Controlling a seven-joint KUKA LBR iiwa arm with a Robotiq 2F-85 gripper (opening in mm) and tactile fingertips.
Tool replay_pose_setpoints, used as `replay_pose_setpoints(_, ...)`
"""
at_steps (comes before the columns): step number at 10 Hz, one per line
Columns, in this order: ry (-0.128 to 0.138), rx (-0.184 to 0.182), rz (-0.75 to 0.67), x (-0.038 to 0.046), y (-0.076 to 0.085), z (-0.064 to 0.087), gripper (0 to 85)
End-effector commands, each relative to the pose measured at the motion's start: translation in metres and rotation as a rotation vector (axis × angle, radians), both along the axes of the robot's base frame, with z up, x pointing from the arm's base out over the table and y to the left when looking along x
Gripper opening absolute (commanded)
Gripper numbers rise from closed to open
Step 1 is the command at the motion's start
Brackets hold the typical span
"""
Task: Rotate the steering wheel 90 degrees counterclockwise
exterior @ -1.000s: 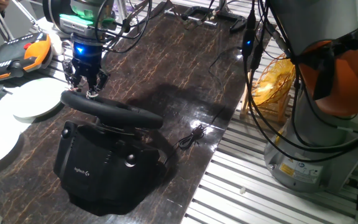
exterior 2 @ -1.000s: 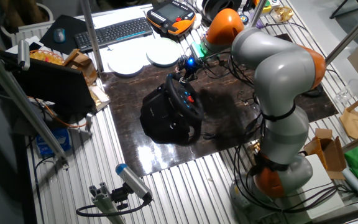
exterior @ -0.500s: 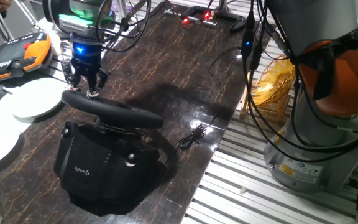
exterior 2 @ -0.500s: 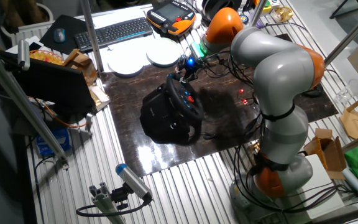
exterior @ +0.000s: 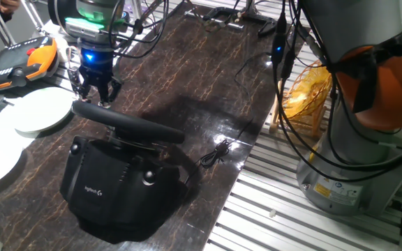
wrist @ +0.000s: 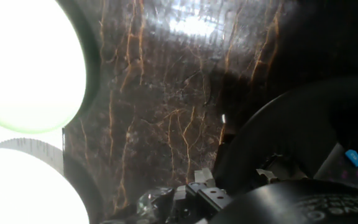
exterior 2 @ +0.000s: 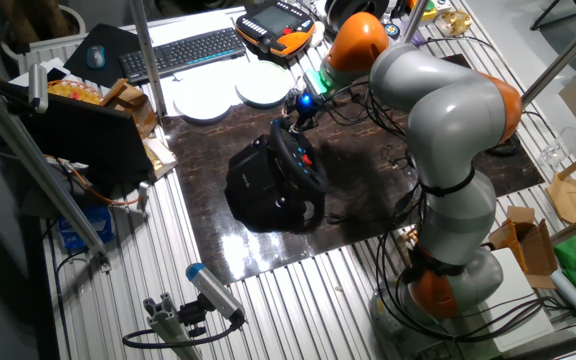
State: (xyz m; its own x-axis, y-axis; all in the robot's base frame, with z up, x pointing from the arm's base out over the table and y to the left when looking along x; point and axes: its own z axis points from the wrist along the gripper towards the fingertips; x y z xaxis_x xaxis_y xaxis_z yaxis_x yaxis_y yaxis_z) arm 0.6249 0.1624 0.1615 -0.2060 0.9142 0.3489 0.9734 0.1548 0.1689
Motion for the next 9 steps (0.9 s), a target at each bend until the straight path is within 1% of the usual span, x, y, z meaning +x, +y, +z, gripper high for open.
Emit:
replay_pose_setpoints(1,0.002,-0.004,-0.024,0.0002,0.0,0.0,0.7)
replay_pose_setpoints(2,0.016,-0.002,-0.068,0.0002,0.0,0.0,0.7)
replay_pose_setpoints(3,0.021,-0.014,-0.082,0.0002,0.0,0.0,0.7)
replay_pose_setpoints(4,0.014,-0.009,-0.064,0.0002,0.0,0.0,0.7)
replay_pose_setpoints(5,0.015,0.018,-0.057,0.0002,0.0,0.0,0.7)
replay_pose_setpoints(6,0.017,0.026,-0.048,0.0012,0.004,0.001,0.7)
replay_pose_setpoints(8,0.014,0.025,-0.021,0.0044,0.014,0.005,0.7)
replay_pose_setpoints(9,0.006,0.035,-0.001,0.0054,0.018,0.006,0.7)
